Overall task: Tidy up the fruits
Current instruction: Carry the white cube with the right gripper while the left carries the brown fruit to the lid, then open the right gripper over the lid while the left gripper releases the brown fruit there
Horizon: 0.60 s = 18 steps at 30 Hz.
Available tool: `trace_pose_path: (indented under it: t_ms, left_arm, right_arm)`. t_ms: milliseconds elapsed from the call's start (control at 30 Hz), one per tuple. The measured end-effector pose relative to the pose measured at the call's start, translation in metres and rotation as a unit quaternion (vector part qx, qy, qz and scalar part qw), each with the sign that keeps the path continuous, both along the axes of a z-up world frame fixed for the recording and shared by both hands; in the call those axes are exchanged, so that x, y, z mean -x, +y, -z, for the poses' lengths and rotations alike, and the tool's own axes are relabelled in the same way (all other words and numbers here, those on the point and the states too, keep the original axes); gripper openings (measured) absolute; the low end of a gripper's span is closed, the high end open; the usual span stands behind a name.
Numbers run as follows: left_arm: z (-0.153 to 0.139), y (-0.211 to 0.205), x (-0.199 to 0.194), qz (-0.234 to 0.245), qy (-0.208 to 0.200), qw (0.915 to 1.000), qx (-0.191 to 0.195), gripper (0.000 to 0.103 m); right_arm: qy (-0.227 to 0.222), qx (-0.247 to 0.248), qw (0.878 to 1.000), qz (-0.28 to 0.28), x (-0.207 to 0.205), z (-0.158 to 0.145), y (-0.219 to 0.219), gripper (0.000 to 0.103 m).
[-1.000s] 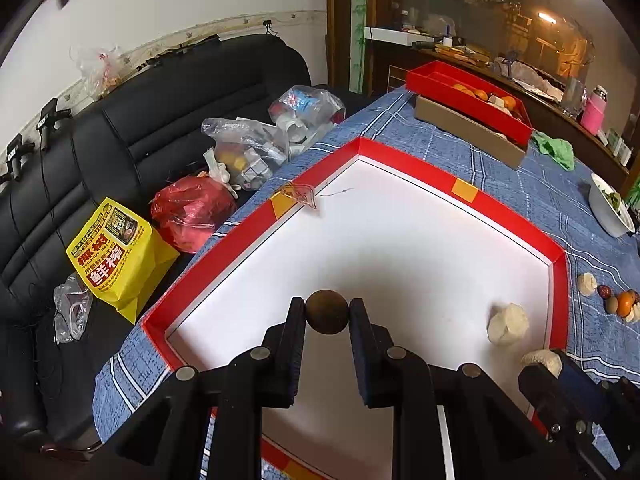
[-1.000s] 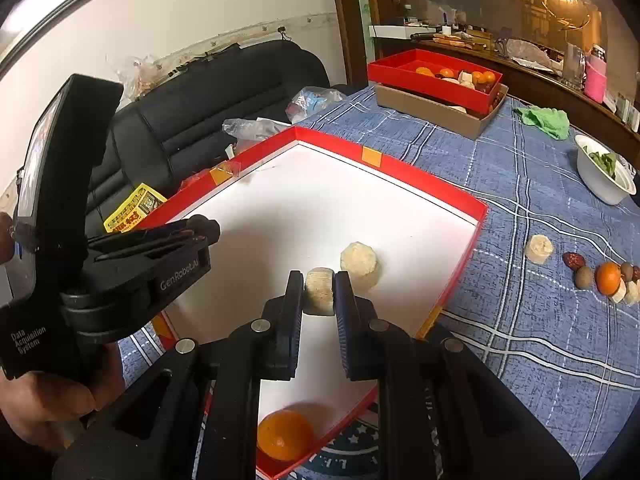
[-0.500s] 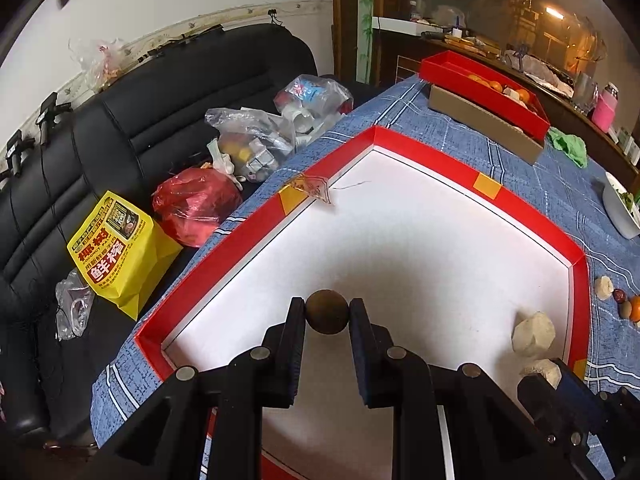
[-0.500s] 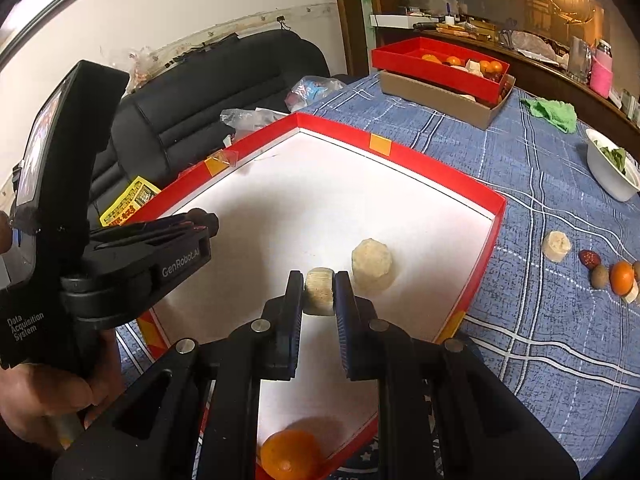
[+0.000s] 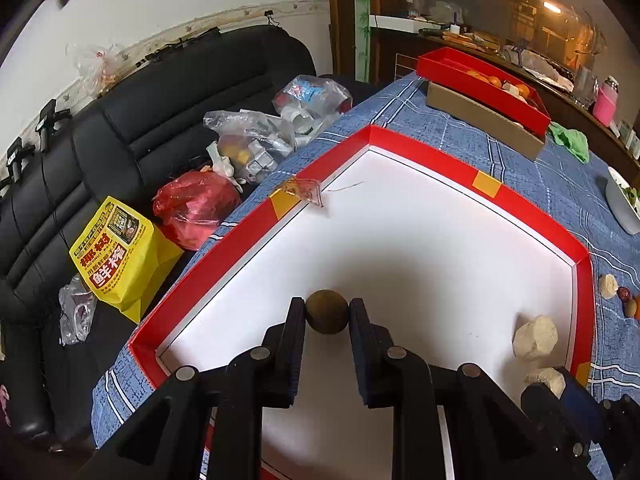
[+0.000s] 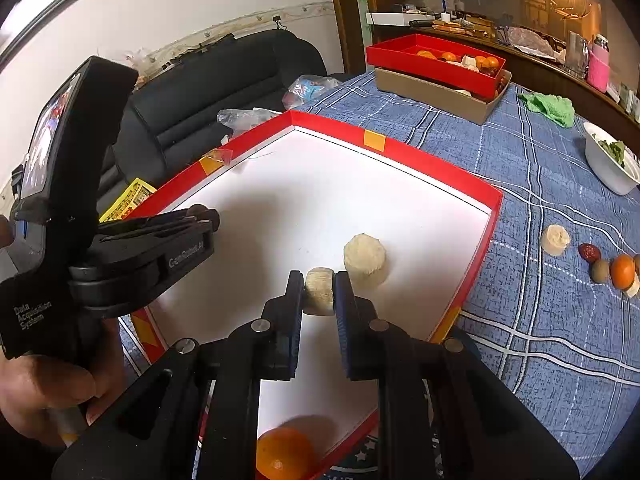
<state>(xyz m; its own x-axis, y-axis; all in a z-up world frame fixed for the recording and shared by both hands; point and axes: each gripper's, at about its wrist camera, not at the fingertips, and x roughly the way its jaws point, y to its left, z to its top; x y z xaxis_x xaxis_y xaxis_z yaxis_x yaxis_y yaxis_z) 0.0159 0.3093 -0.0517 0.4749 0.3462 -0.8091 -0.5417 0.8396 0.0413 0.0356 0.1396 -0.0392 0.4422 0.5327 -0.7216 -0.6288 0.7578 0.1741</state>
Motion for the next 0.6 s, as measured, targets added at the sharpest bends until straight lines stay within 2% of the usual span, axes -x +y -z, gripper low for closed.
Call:
trace_pose_path:
  t_ms: [600]
  left_arm:
    - [0.0002,0.0022,-0.0031,-0.003,0.005,0.9999,-0.012,0.021]
  right_arm:
    - [0.003,0.002,1.0,0.0,-0.0009,0.0047,0.0011,0.015]
